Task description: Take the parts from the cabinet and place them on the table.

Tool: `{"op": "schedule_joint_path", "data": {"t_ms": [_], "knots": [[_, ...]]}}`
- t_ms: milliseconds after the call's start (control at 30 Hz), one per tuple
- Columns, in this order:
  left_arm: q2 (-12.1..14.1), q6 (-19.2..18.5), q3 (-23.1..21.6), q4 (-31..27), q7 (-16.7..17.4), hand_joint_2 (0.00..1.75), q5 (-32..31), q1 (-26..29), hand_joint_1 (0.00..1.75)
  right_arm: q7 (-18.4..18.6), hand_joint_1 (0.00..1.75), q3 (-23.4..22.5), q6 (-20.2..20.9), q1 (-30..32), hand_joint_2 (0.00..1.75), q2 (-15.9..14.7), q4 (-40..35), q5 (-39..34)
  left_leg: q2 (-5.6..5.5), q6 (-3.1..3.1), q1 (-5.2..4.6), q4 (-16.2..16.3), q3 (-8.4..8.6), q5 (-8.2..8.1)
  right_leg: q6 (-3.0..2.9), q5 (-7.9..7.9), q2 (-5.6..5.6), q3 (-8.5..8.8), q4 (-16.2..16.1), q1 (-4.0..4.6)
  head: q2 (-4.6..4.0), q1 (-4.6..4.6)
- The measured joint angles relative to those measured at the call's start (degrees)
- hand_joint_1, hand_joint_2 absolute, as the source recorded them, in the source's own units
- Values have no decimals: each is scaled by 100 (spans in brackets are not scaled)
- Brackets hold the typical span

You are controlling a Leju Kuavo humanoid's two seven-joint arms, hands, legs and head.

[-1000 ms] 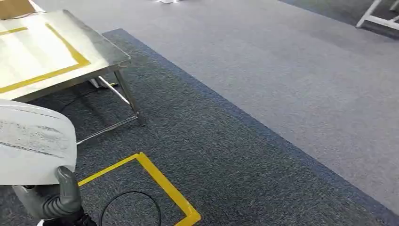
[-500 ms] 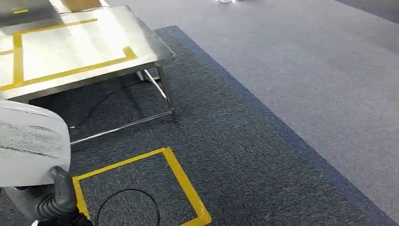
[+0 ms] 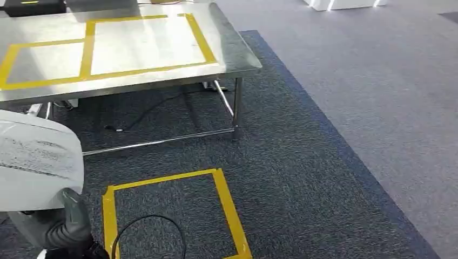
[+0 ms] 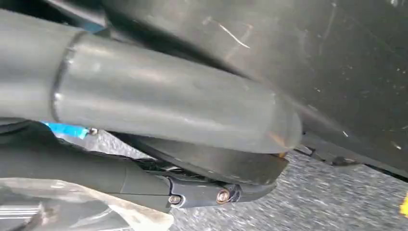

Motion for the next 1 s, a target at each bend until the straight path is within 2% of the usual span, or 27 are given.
{"op": "schedule_joint_path", "data": {"t_ms": [33,67,100,133,167,267,300,333,367,400,433,467,500,533,600,633,667,700,733,767,800,833,867,933,967,1000], "knots": [[0,17,-2,0,0,175,-7,0,175,0,0,0,0,-9,0,0,0,0,-101,-7,1,1,20,-11,-8,285,13,92,-309,-6,0,4],[0,37,-4,0,0,175,-11,0,175,13,0,2,-2,-13,0,0,0,0,-196,-18,3,3,45,-20,-12,597,50,263,-766,-18,0,2],[0,52,-9,-2,0,175,-13,0,175,20,0,2,-4,-2,0,0,0,0,-276,-37,4,11,63,-33,-17,888,207,441,-1255,-47,0,2],[0,59,-11,-2,0,175,-11,0,175,13,0,2,-4,3,0,0,13,0,-348,-61,1,20,61,-45,-19,866,543,522,-1460,-85,0,-2],[0,66,-18,-4,0,175,-13,-11,175,13,0,2,-7,-7,0,2,37,0,-435,-94,-14,68,7,-57,-52,814,585,616,-1657,-106,0,-4],[4,85,-26,-9,0,175,-15,6,175,13,0,4,-15,-24,0,4,37,-2,-613,-208,31,24,-31,0,-148,824,413,655,-1619,-56,0,-2],[7,90,-26,-15,0,175,-20,7,175,24,0,4,-20,-26,0,20,37,-2,-613,-230,25,56,-42,-28,-184,842,313,690,-1668,-115,0,-2],[9,96,-28,-20,0,175,-26,7,175,39,0,4,-48,-15,0,20,37,-2,-224,-273,-24,185,-83,-110,-203,838,239,724,-1678,-104,0,-26],[13,105,-33,-20,0,175,-31,-8,175,50,0,2,-77,3,0,22,37,-4,8,-316,-16,494,-234,-288,-240,814,155,738,-1678,-99,0,-59],[13,135,-55,-20,0,175,-41,-12,175,59,0,2,-124,20,0,22,37,-13,110,-346,8,922,-444,-487,-262,799,75,752,-1677,-87,0,-55],[15,175,-68,-20,0,175,-48,-8,175,74,0,2,-195,31,0,22,42,-24,159,-362,24,1339,-645,-656,-275,783,5,762,-1677,-82,0,-59],[20,228,-74,-20,0,175,-50,-3,175,107,0,0,-267,35,0,22,48,-46,182,-372,37,1634,-793,-726,-275,768,-53,771,-1676,-82,0,-57],[28,276,-81,-20,0,175,-50,11,175,140,0,-4,-333,35,0,26,48,-59,190,-378,47,1674,-813,-658,-272,757,-90,790,-1676,-83,0,-61],[37,326,-90,-24,0,175,-52,24,175,175,0,-9,-387,32,0,44,50,-68,193,-374,58,1470,-712,-461,-269,739,-116,814,-1676,-83,0,-61],[48,385,-114,-68,0,175,-52,45,175,197,0,-17,-439,27,0,72,50,-68,214,-333,55,520,-249,70,-242,693,-139,887,-1676,-83,0,-59],[55,404,-118,-85,0,175,-52,40,175,210,0,-24,-452,27,0,81,50,-66,256,-305,41,217,-92,78,-211,668,-147,902,-1679,-82,0,-57],[59,415,-125,-92,0,175,-39,39,175,212,0,-33,-459,18,0,81,52,-66,274,-287,4,117,-36,4,-164,635,-143,842,-1662,-33,0,-65],[63,422,-140,-107,0,175,-33,40,175,214,0,-39,-468,19,0,83,50,-68,267,-237,4,99,-46,-43,-133,632,-147,845,-1680,-39,0,-68],[70,431,-151,-116,0,175,-17,52,175,219,0,-46,-468,20,0,85,50,-68,254,-185,5,52,-53,-73,-89,670,-157,942,-1662,-40,0,-50],[72,431,-155,-114,0,175,-13,62,175,221,0,-52,-472,21,0,87,52,-68,237,-138,11,37,-43,-88,-21,727,-162,921,-1623,-40,0,-44],[72,437,-162,-120,0,175,-11,63,175,230,0,-57,-472,9,0,87,50,-68,227,-95,36,22,53,-85,17,675,-160,923,-1611,-40,2,-42],[68,448,-166,-127,0,175,-9,61,175,229,0,-59,-472,10,0,87,52,-74,229,-64,47,6,96,-100,22,582,-116,879,-1508,-48,0,-15],[66,450,-173,-129,0,175,-4,52,175,227,0,-59,-472,9,0,87,52,-83,228,-45,47,8,115,-111,32,438,-73,745,-1255,-51,0,2],[68,457,-194,-129,0,175,-2,59,175,217,0,-59,-470,-11,0,85,52,-92,229,-10,29,14,120,-135,73,62,-40,187,-369,-45,0,26],[68,463,-199,-127,0,175,-2,59,175,205,0,-59,-468,-15,0,85,52,-94,227,-1,19,16,130,-157,78,-14,-39,-50,-47,-36,0,31],[70,477,-199,-127,0,175,-7,62,175,210,0,-61,-468,-14,0,85,52,-98,218,0,14,16,155,-181,67,56,-37,-158,21,-29,0,26]]}}
